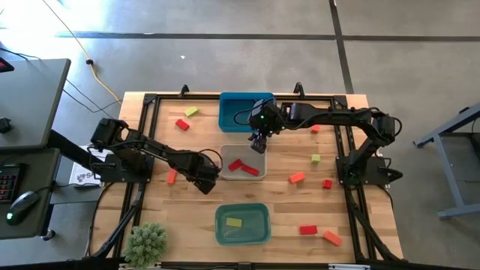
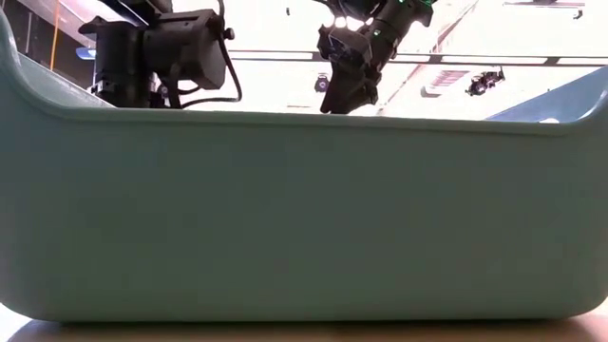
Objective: Sort & place blocks by color
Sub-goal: Put the light green block into the green bin
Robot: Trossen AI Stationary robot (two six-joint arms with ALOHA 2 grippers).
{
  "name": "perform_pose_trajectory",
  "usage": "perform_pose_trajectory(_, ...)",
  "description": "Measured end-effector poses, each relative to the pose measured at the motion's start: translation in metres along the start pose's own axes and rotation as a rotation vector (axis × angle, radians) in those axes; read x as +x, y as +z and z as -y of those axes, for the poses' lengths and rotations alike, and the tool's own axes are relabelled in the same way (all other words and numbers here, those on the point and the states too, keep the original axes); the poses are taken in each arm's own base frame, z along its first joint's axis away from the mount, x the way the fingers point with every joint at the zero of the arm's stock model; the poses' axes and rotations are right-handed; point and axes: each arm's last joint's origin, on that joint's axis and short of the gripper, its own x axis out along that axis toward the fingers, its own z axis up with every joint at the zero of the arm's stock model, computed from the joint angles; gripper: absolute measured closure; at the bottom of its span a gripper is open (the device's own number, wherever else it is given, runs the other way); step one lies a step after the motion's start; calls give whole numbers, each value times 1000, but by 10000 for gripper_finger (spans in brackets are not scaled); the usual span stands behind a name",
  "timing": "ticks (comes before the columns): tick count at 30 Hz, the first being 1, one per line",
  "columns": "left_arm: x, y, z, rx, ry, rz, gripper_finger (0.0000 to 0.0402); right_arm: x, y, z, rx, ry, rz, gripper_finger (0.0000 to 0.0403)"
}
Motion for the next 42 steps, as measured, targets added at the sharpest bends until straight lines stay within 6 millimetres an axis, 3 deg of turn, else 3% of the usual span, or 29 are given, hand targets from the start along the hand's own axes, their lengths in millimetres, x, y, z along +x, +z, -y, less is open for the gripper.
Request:
perform_pose_trajectory(2, -1, 1, -2, 35, -9, -8, 301, 0, -1, 0, 14, 1, -6, 203)
perform_pose_trajectory(8, -12, 4, -8, 128, -68, -8, 301, 0, -2, -1, 64, 40, -27, 203)
perform_pose_trajectory(24, -102, 9, -19, 311, -474, 469, 301, 0, -2, 2, 215, -58, -12, 204)
perform_pose_trajectory(28, -117, 11, -13, 446, -591, 587, 301, 0, -2, 4, 232, -133, 7, 204)
perform_pose_trajectory(35, -123, 2, 1, 647, -690, 638, 301, -1, -3, 6, 279, -200, 9, 204)
perform_pose_trajectory(42, -125, -13, 9, 708, -721, 625, 301, -1, -12, -2, 262, -96, -106, 204)
